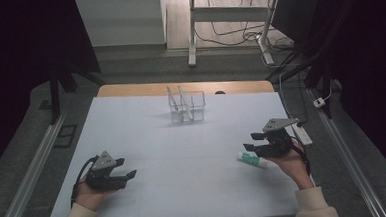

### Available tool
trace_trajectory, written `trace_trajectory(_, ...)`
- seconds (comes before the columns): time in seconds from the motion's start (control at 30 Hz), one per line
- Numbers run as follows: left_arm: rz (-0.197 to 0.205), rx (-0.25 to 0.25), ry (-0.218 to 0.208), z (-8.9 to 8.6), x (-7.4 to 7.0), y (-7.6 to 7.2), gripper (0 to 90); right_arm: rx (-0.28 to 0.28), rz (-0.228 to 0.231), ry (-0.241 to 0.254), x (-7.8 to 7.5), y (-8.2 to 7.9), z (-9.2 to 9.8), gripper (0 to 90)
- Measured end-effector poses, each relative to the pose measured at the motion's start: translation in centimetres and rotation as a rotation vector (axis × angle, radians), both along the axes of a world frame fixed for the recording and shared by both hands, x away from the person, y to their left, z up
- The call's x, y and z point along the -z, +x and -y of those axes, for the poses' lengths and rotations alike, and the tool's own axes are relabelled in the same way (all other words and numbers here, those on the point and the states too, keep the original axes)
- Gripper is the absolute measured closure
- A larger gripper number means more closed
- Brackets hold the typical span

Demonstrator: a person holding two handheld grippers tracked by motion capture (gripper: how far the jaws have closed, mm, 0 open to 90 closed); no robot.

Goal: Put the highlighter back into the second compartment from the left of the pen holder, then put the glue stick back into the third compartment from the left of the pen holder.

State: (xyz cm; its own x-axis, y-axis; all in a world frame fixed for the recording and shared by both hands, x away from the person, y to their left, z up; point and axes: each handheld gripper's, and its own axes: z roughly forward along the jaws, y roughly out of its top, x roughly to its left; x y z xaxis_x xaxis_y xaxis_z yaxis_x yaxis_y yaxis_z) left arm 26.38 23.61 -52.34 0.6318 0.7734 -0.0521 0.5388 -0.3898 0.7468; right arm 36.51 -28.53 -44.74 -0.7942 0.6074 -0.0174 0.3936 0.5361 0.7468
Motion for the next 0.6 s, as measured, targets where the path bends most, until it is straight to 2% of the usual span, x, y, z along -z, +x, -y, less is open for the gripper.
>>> trace_trajectory(0.17,0.000,-0.001,0.001,0.00,0.00,0.00,33.6,-0.013,-0.029,-0.049,-0.03,-0.18,0.22,44.2)
trace_trajectory(0.27,-0.001,-0.002,0.002,-0.02,-0.01,0.01,33.6,-0.025,-0.046,-0.097,-0.20,-0.35,0.25,43.9)
trace_trajectory(0.6,0.000,-0.001,0.001,0.00,-0.02,0.03,33.5,-0.048,-0.107,-0.172,0.30,-0.68,0.23,43.5)
